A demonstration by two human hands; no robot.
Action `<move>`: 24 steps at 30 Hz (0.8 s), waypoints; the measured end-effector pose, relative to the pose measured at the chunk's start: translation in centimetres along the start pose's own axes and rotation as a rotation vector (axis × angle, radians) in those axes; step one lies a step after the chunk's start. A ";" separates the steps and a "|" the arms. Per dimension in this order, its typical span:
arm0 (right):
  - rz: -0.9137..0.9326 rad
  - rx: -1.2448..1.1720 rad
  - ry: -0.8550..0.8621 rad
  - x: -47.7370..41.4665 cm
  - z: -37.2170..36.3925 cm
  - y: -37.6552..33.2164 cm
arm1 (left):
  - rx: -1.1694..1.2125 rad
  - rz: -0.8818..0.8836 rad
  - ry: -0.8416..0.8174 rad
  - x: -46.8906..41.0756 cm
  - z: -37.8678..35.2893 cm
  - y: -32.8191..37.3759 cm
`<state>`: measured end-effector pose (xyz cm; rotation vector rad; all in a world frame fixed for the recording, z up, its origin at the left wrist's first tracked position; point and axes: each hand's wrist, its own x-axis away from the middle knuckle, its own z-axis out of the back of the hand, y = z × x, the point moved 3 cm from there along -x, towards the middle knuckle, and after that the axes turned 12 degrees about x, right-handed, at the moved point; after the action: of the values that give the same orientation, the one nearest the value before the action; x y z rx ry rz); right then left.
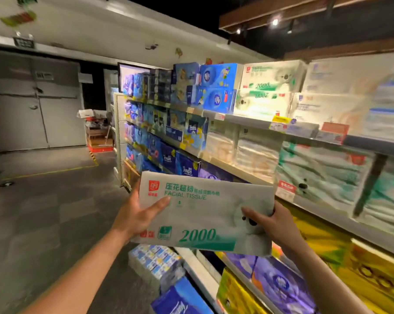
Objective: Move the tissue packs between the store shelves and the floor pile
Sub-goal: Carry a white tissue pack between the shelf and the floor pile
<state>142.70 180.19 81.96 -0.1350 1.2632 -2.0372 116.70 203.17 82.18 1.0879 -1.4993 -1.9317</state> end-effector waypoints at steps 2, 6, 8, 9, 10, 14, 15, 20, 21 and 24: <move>0.018 0.019 0.027 -6.0 -0.5 -1.4 | 0.015 -0.039 0.006 -6.2 0.2 -0.3; 0.081 0.056 0.067 -16.2 -1.3 -5.1 | 0.035 -0.115 0.005 -17.6 0.8 0.2; 0.110 0.061 0.087 -20.6 -1.9 -6.4 | 0.062 -0.140 -0.017 -22.8 1.0 0.2; 0.119 0.068 0.111 -22.8 -2.3 -6.8 | 0.061 -0.156 -0.031 -25.5 1.0 0.1; 0.117 0.075 0.141 -24.9 -2.6 -7.2 | 0.058 -0.172 -0.043 -28.3 0.9 -0.1; 0.119 0.098 0.273 -32.6 -3.1 -8.3 | 0.059 -0.274 -0.114 -40.1 -0.2 -0.2; 0.125 0.104 0.309 -34.4 -3.2 -8.6 | 0.062 -0.319 -0.135 -42.9 -0.7 0.0; 0.139 0.170 0.509 -42.0 -1.4 -11.3 | 0.077 -0.462 -0.270 -57.3 -3.7 1.7; 0.139 0.198 0.556 -43.3 -0.6 -11.9 | 0.081 -0.488 -0.308 -59.8 -4.7 2.4; 0.140 0.254 0.684 -46.6 2.2 -13.5 | 0.109 -0.562 -0.368 -66.0 -8.5 5.1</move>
<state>170.74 211.08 106.79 0.8071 1.3270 -2.1710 161.31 246.49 106.30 1.3685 -1.6214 -2.5707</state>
